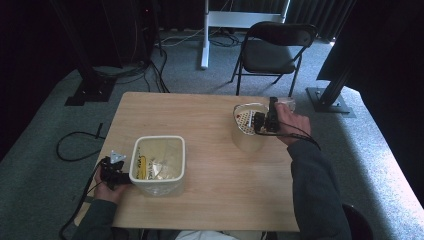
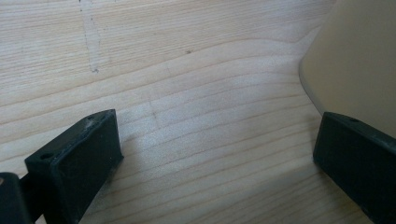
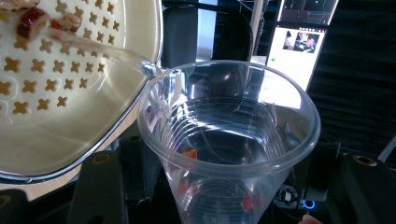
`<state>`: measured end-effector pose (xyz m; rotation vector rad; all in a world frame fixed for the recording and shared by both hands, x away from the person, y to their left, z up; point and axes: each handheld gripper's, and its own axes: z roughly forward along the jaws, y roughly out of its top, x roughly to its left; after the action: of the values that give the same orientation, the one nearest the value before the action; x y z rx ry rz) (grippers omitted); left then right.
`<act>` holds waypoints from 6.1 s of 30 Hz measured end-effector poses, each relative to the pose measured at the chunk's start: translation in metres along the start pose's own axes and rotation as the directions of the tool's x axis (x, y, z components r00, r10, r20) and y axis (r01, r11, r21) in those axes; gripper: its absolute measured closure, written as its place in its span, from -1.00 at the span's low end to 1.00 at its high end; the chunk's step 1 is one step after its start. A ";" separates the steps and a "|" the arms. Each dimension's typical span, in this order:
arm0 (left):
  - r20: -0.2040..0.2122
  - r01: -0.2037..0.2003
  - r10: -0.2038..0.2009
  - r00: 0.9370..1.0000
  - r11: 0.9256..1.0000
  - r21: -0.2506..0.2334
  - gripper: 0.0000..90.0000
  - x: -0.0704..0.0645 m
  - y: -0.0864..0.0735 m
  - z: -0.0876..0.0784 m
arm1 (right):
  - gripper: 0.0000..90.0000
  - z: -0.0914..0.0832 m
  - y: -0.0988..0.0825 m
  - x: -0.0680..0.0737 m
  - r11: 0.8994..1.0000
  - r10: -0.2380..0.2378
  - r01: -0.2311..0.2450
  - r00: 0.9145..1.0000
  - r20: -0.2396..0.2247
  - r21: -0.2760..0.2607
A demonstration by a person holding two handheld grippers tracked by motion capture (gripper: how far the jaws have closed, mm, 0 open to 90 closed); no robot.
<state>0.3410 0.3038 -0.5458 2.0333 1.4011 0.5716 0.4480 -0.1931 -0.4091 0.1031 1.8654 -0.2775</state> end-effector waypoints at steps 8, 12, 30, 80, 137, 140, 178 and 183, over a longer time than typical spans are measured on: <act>0.000 0.000 0.000 1.000 1.000 0.000 -0.97 0.000 0.000 0.000 | -0.19 0.000 0.001 0.003 1.000 -0.023 0.023 1.000 -0.008 0.003; 0.000 0.000 0.000 1.000 1.000 0.000 -0.97 0.000 0.000 0.000 | -0.19 0.003 0.000 0.006 0.998 -0.050 0.050 0.999 -0.016 0.024; 0.000 0.000 0.000 1.000 1.000 0.000 -0.97 0.000 0.000 0.000 | -0.20 0.003 -0.001 0.009 0.997 -0.066 0.067 0.997 -0.037 0.027; 0.000 0.000 0.000 1.000 1.000 0.000 -0.97 0.000 0.000 0.000 | -0.20 0.002 0.005 0.006 0.997 -0.073 0.073 0.997 -0.019 -0.001; 0.000 0.001 -0.001 1.000 1.000 0.001 -0.97 0.000 0.000 0.000 | -0.21 -0.038 -0.080 -0.048 0.366 0.657 -0.916 0.380 -0.651 -0.166; 0.000 0.001 -0.001 1.000 1.000 0.001 -0.97 0.000 0.000 0.000 | -0.21 -0.043 -0.075 -0.046 0.329 0.637 -0.930 0.348 -0.687 -0.166; 0.000 0.001 -0.001 1.000 1.000 0.002 -0.97 0.000 0.000 0.000 | -0.22 -0.080 0.029 -0.030 0.225 0.321 -0.959 0.241 -0.916 -0.173; 0.000 0.001 -0.001 1.000 1.000 0.001 -0.97 0.000 0.000 0.000 | -0.23 -0.089 0.044 -0.032 0.247 0.300 -0.946 0.279 -0.912 -0.208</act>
<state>0.3410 0.3038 -0.5457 2.0328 1.4028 0.5704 0.3844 -0.1262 -0.3595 0.5699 2.3059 1.5193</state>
